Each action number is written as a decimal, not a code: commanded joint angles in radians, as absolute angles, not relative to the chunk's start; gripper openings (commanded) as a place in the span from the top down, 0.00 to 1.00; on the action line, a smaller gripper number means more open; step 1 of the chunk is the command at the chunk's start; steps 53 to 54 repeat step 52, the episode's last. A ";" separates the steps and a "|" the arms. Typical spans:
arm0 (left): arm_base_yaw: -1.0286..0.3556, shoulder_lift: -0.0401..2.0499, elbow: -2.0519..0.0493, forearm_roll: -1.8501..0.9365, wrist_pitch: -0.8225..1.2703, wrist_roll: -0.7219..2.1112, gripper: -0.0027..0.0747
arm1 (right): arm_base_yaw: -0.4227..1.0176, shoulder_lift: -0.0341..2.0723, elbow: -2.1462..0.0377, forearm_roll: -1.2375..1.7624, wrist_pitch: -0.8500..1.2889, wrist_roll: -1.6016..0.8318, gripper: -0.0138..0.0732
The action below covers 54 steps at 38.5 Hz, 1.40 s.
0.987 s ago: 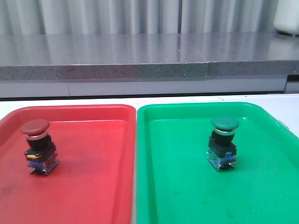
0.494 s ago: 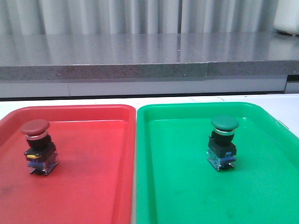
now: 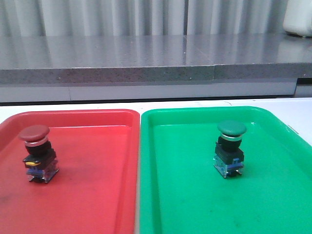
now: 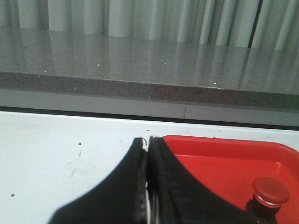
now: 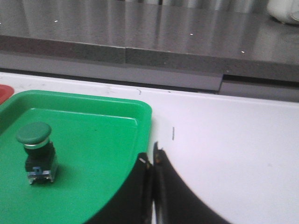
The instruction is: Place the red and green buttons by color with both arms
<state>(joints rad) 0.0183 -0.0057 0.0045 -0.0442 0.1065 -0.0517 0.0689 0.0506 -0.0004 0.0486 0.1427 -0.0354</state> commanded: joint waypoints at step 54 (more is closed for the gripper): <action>0.020 -0.021 0.027 -0.052 0.022 -0.062 0.99 | -0.030 -0.027 0.021 0.082 0.118 -0.049 0.91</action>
